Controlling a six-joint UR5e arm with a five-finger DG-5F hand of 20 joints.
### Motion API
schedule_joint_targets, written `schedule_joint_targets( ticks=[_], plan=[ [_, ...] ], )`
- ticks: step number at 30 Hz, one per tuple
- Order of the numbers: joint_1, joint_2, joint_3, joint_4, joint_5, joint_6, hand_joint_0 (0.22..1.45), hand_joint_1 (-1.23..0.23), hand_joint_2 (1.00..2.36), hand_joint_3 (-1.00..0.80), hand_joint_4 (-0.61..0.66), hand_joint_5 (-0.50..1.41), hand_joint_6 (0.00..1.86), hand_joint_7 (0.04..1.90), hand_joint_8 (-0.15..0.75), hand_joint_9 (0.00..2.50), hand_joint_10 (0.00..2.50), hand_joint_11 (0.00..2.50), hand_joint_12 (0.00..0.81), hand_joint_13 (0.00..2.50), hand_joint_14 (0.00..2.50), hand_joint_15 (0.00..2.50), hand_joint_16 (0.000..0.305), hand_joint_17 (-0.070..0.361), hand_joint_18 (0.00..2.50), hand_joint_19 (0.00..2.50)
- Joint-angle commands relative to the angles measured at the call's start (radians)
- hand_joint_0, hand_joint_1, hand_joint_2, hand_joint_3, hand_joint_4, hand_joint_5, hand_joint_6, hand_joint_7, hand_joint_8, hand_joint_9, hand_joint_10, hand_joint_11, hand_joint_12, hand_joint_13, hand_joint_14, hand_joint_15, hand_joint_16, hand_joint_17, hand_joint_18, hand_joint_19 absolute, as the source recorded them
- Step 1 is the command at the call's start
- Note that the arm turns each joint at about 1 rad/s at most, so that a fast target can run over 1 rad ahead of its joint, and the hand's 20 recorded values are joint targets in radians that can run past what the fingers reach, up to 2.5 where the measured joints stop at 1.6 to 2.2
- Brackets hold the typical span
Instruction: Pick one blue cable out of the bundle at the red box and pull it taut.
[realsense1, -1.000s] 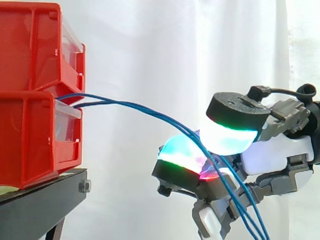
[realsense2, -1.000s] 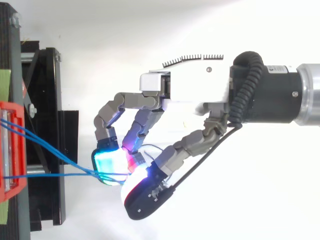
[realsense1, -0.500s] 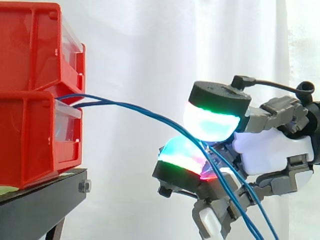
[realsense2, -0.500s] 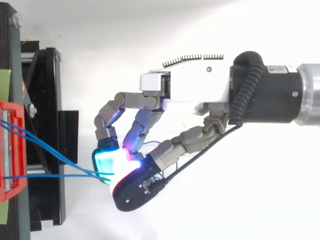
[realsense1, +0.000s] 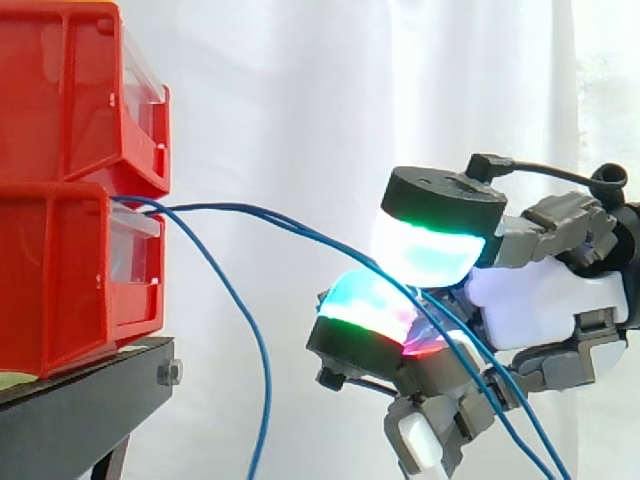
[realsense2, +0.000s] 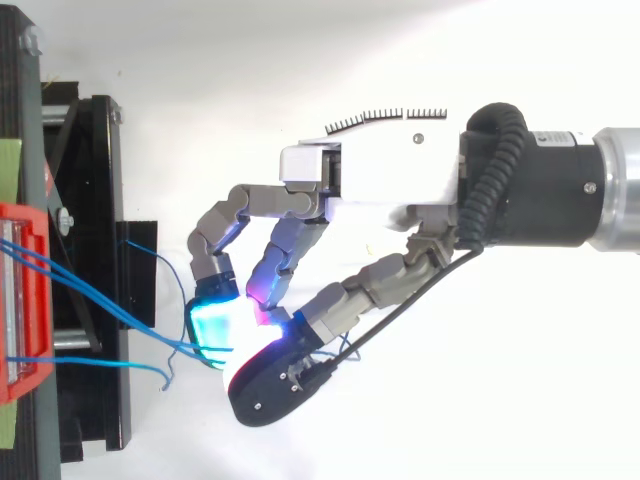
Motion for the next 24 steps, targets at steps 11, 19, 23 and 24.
schedule_joint_targets(
  ticks=[11, 19, 23, 24],
  plan=[
    [0.003, 0.000, 0.000, -0.005, 0.006, 0.015, 0.85, -0.91, 1.00, -0.50, 0.04, -0.19, 0.94, 1.14, 0.349, 1.05, 0.01, 1.26, 0.370, 0.88, 0.02, 0.62, 0.049, 0.111, 0.69, 0.48],
    [0.004, 0.000, 0.000, -0.005, 0.006, 0.015, 0.83, -0.93, 1.00, -0.50, 0.08, -0.20, 0.94, 1.02, 0.333, 1.01, 0.01, 1.25, 0.366, 0.87, 0.02, 0.60, 0.049, 0.110, 0.70, 0.43],
    [0.004, 0.000, 0.000, -0.005, 0.006, 0.015, 0.75, -0.90, 1.00, -0.50, 0.09, -0.19, 0.94, 1.04, 0.334, 1.02, 0.01, 1.25, 0.368, 0.87, 0.02, 0.60, 0.049, 0.109, 0.72, 0.45],
    [0.004, 0.000, 0.000, -0.005, 0.006, 0.015, 0.73, -0.88, 1.00, -0.50, 0.09, -0.19, 0.93, 1.05, 0.338, 1.03, 0.01, 1.26, 0.370, 0.88, 0.02, 0.61, 0.048, 0.109, 0.71, 0.46]
  ],
)
